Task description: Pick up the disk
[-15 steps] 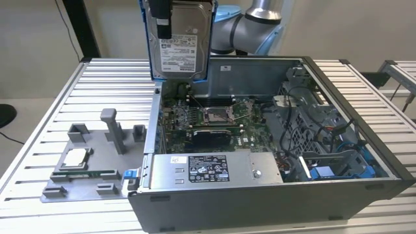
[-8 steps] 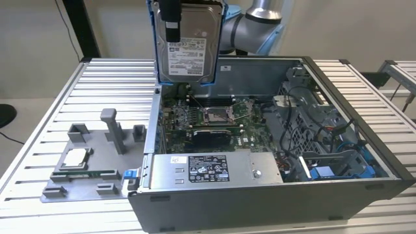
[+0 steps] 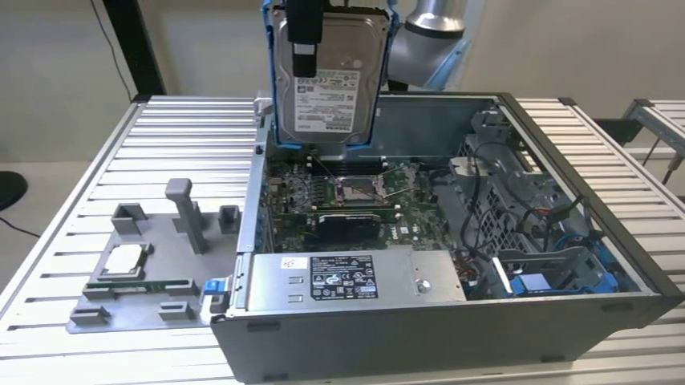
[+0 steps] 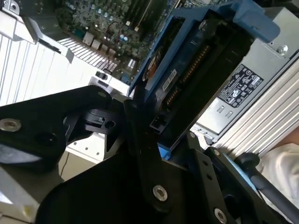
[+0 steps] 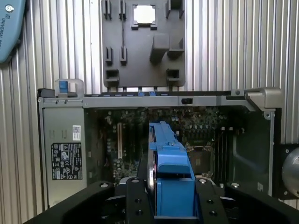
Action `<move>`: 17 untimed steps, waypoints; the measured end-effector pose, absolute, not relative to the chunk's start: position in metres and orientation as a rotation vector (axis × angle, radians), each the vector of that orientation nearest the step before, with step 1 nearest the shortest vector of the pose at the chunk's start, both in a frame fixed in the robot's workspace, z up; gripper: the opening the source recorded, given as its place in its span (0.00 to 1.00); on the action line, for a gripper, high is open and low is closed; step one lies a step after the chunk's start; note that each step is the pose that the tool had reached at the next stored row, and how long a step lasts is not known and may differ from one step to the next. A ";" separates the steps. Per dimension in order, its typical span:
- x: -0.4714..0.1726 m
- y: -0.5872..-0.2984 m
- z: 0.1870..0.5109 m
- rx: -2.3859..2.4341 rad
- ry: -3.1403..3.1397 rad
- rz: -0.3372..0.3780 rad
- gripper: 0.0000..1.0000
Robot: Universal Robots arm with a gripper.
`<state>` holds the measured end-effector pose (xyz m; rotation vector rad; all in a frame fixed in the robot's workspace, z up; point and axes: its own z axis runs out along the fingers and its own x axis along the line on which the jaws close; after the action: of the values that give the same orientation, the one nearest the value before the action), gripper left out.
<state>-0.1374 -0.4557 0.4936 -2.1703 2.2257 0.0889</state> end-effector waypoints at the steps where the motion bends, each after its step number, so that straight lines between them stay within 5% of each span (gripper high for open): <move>1: -0.135 -0.458 0.494 -2.170 2.226 0.089 0.00; 17: -0.098 -0.487 0.493 -2.170 2.226 0.089 0.00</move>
<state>-0.0981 -0.4869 0.4926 -2.1703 2.2257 0.0889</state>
